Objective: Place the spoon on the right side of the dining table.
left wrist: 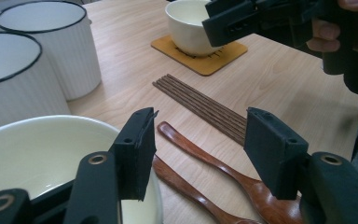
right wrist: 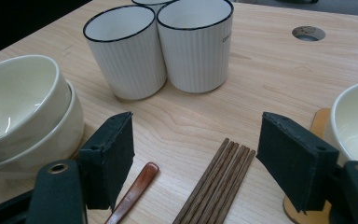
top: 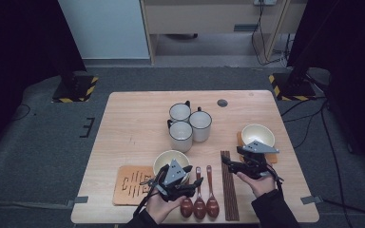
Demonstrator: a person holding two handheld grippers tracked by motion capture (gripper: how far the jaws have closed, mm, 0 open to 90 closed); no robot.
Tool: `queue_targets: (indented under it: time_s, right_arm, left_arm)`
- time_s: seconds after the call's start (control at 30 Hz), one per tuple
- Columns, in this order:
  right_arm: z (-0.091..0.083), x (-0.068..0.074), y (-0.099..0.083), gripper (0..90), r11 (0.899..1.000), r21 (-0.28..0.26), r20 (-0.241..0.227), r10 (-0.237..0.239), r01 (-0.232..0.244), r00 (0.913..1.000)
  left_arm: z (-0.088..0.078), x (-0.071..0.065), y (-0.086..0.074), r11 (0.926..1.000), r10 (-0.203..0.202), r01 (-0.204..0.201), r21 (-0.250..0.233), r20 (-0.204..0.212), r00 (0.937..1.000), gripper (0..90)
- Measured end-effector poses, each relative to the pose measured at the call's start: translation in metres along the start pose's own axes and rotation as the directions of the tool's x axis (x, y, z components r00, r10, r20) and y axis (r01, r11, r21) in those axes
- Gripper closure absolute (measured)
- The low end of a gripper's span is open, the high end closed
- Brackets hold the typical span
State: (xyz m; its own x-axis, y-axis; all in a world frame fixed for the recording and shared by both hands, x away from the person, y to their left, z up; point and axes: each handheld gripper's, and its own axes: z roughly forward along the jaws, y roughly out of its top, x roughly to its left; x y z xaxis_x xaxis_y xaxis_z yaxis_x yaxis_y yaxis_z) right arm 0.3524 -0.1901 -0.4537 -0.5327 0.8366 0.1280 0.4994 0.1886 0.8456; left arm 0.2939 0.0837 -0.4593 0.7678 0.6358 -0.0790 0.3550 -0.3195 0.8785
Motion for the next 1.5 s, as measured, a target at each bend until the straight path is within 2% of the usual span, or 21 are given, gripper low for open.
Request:
queue_targets:
  time_s: [0.93,1.5]
  right_arm:
    - [0.001,0.007,-0.006,26.3,1.000,0.007,-0.034,-0.003,0.003,0.9994]
    - [0.000,0.008,-0.010,25.3,1.000,0.005,-0.056,0.008,-0.007,0.9984]
  left_arm:
    - [0.012,-0.021,-0.009,0.9980,0.034,-0.037,0.051,0.068,0.9971,43.8]
    - [0.017,-0.028,-0.016,0.9955,0.041,-0.048,0.082,0.088,0.9953,43.5]
